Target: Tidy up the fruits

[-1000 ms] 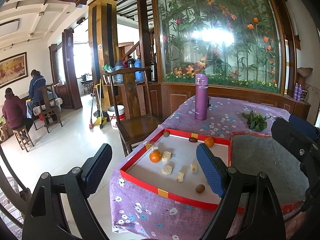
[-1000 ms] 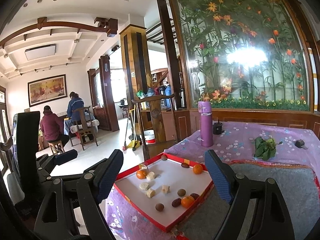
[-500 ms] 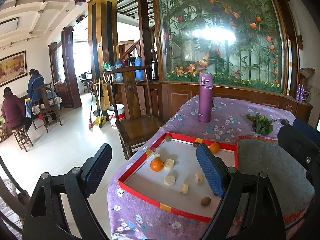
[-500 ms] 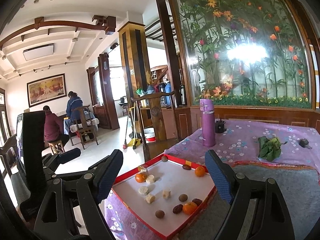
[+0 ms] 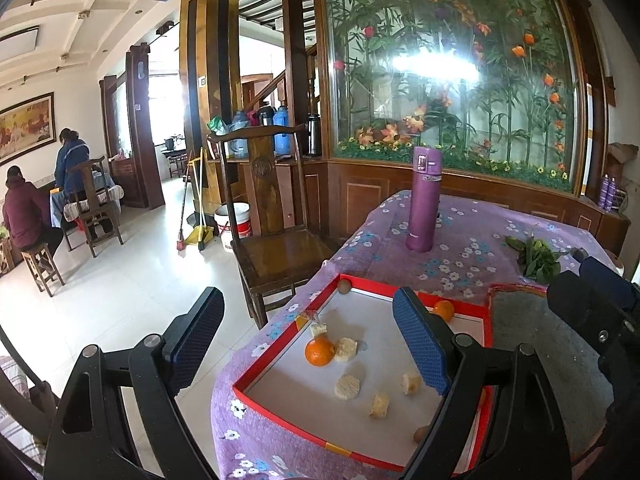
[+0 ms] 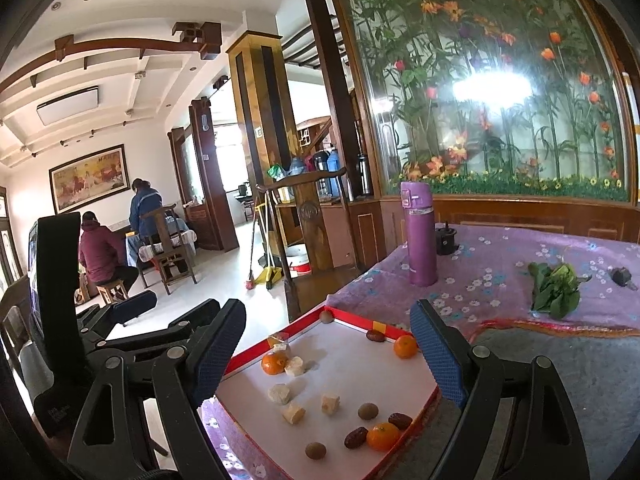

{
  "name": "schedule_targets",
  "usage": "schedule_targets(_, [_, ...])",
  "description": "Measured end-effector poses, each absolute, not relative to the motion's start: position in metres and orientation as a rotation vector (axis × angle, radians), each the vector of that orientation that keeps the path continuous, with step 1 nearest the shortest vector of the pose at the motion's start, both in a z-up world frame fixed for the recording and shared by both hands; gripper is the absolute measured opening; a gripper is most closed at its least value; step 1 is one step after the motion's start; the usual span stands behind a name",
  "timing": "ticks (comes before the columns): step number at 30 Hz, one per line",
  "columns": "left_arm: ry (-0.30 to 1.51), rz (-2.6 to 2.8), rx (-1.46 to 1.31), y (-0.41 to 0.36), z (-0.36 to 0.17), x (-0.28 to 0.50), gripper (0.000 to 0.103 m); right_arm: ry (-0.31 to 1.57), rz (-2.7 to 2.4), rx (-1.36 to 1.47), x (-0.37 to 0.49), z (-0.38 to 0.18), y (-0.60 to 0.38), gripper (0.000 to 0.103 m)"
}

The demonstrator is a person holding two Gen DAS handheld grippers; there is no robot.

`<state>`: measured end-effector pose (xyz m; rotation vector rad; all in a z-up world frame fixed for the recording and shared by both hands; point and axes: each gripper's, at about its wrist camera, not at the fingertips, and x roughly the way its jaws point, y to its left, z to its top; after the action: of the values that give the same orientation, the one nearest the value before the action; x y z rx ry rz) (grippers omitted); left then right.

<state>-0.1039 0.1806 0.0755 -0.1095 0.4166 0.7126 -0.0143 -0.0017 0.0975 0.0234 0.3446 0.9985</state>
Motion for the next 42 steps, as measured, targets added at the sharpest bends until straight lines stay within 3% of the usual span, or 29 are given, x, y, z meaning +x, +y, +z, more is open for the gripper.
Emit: schedule_targets(42, [0.462,0.713,-0.088,0.144,0.062,-0.123,0.087,0.374,0.948,0.030,-0.039,0.084,-0.040,0.086])
